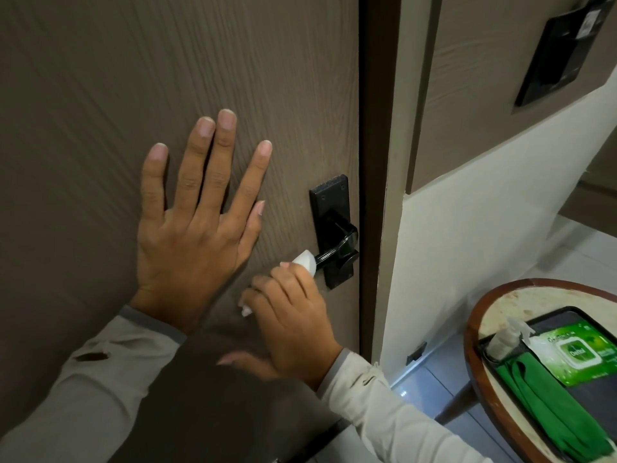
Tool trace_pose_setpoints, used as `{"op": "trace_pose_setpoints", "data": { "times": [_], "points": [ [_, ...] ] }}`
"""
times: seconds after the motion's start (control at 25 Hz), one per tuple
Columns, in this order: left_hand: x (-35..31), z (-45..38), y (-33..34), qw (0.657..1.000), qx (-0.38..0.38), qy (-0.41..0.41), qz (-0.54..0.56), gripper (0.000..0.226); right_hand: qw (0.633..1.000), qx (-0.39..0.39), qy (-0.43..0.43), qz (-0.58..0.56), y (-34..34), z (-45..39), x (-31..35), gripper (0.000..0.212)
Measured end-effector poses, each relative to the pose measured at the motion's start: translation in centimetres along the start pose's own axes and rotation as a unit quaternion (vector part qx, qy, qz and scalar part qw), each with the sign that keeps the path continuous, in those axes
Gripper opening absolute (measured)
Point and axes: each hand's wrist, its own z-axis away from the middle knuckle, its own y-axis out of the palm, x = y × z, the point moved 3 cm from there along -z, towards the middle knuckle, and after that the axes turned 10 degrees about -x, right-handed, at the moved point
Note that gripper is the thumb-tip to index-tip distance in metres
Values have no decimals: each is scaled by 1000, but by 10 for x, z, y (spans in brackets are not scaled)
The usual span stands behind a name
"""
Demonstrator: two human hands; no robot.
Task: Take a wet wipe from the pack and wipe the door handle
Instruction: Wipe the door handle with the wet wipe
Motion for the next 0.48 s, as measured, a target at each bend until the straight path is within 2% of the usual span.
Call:
{"op": "trace_pose_setpoints", "data": {
  "times": [0.12,0.24,0.36,0.48],
  "points": [
    [2,0,1,1000,-6,2,0,64,995,11,-89,35,4,7,-6,67],
    [1,2,2,1000,-9,1,-1,64,987,23,-135,89,-5,15,-46,80],
    [-1,1,4,1000,-12,3,-6,64,992,-7,-33,124,-22,14,-89,94],
    [0,0,4,1000,-11,-1,-2,65,987,-49,145,43,-16,12,-80,94]
  ]
}}
